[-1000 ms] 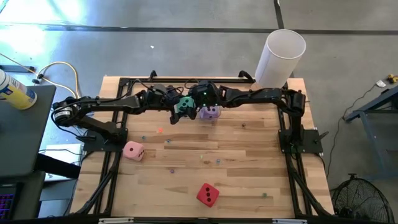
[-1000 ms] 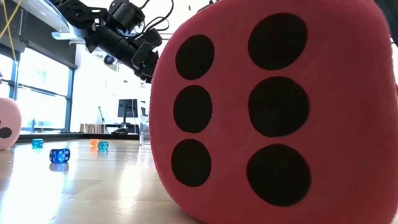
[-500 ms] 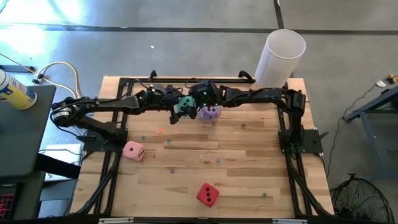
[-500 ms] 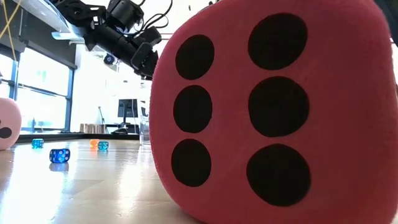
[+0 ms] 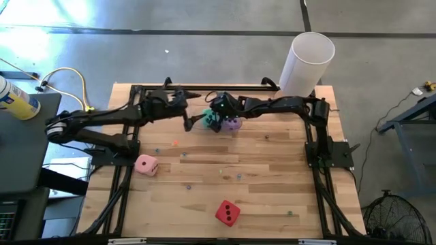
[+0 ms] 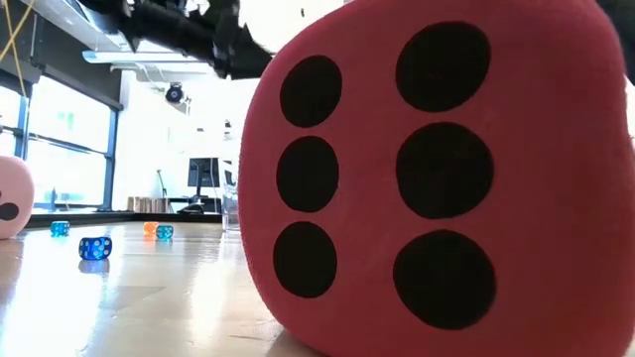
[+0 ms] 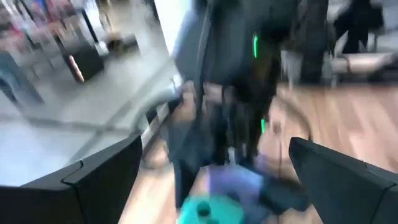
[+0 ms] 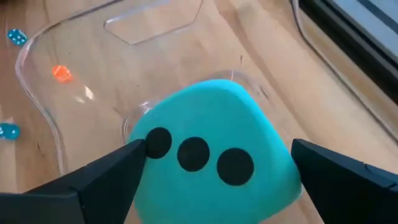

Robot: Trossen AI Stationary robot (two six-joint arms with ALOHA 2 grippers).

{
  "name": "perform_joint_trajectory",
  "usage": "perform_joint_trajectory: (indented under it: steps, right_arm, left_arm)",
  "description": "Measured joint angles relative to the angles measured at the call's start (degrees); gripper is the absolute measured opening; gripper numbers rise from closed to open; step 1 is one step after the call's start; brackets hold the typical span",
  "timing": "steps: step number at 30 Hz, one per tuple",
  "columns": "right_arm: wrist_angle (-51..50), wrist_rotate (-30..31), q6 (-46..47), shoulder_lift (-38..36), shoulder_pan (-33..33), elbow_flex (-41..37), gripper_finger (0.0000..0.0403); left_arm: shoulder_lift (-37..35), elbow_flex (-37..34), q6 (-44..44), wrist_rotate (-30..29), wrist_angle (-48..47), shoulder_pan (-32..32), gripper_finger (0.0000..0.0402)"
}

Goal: Pick & Place Dice
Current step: Put the large blue dice into the transparent bin, then put the blue dice into the transparent bin

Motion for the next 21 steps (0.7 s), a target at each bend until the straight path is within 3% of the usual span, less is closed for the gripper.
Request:
perform_joint_trajectory:
  steps: [9,21]
  right_arm:
    - [0.8,2.6,-2.9,-3.7,1.3,0.0,0.0394]
    - [-2.2,4.6,-8.3,-13.7,5.8,0.2,0.0394]
  left_arm:
    - [-5.7,0.0,-0.2,0.0,-4.1,-3.3,0.0399]
    - [-9.2,0.0,-6.0,0.1,-22.6,-11.0,0.0399]
